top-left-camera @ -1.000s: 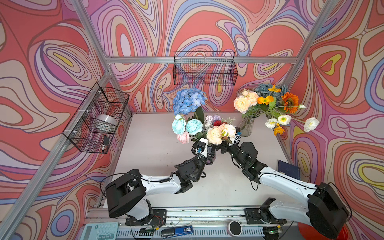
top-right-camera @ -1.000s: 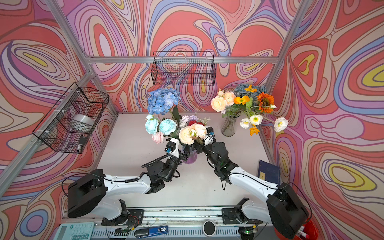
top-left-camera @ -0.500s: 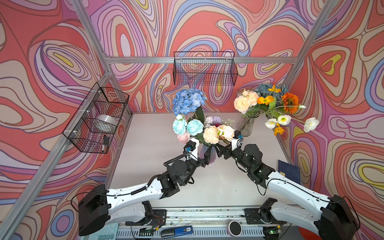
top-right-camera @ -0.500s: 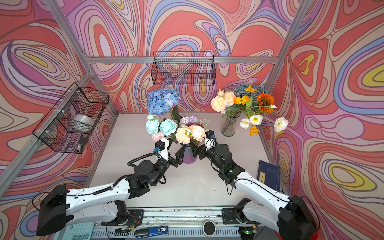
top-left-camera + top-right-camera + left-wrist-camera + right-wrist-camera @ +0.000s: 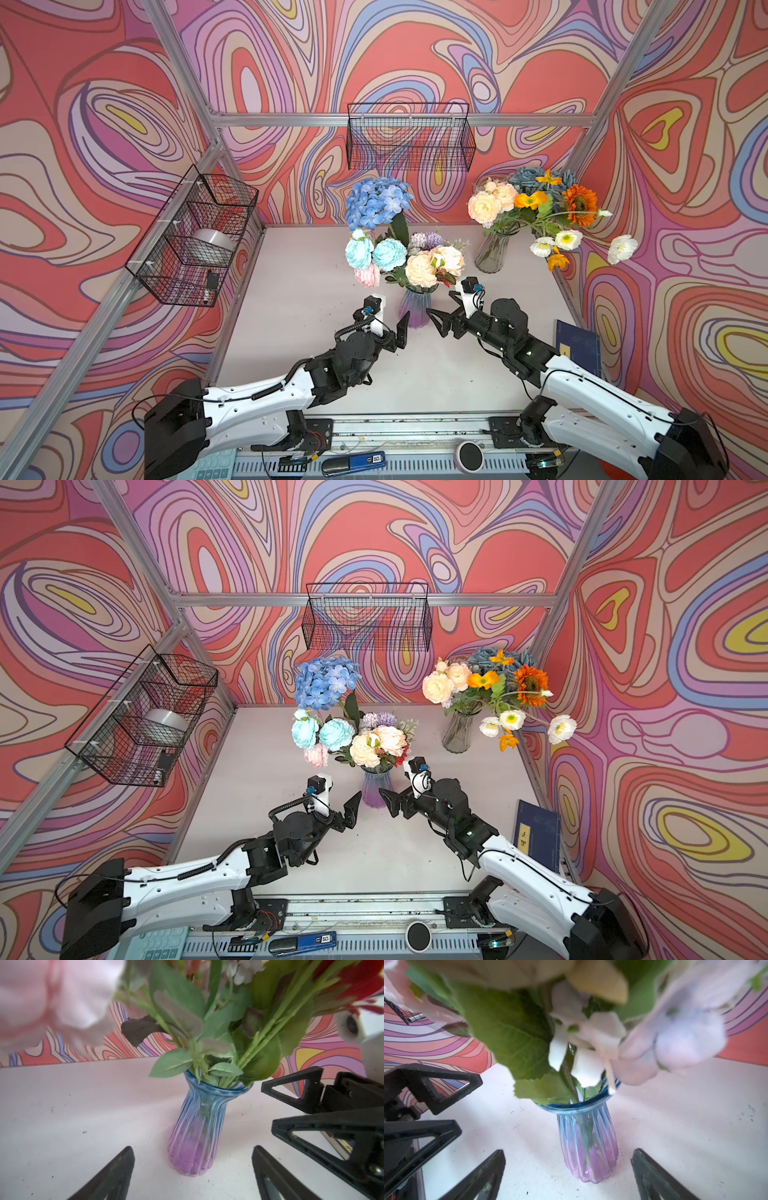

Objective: Arrange the flowers into the vase

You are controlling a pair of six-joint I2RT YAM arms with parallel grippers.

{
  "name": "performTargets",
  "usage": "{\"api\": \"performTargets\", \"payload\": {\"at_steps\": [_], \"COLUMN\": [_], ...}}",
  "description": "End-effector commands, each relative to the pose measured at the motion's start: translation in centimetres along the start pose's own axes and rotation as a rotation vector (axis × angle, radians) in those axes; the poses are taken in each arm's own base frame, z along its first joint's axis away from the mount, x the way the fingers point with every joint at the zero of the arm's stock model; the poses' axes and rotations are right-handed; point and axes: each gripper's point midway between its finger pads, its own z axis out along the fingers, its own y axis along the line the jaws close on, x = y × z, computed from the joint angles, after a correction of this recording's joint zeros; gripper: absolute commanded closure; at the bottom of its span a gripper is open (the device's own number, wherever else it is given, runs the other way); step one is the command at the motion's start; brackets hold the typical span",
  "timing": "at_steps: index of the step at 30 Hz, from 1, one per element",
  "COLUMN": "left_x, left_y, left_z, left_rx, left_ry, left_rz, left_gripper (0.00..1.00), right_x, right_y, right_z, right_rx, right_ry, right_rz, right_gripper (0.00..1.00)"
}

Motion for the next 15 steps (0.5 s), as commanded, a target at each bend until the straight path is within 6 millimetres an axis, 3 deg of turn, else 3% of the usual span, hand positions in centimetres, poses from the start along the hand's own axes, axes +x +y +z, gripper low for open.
{"api": "performTargets", "payload": {"at_steps": [1,6,11,15], "left_x": [0.6,1.7,3.1,2.6], "left_y": [2.4,4.9,8.8,10.1], "left_z": [-0.5,-0.9,-0.8,-0.9], "left_rx": [-0.096,-0.172,-0.249,-0.281], "left_ry": [-0.010,-0.017,-0.022,-0.051], "left_rz": [-0.062,-0.105,-0.226,-0.225], "left_gripper": [0.06,0.04,0.03,0.03], "right_x": [-0.7,-1.2,-1.5,-1.6], "right_y": [-0.6,-1.2,-2.0,-2.3], "right_z": [1.3,3.7,5.5,6.6], "right_rx": [0.018,0.031,0.059,0.058], "right_ry": [-0.067,-0.124,-0.192,-0.232], "right_rz": [-0.017,-0.053,-0.089,-0.085], "right_gripper": [0.03,0.03,0.03,0.03]}}
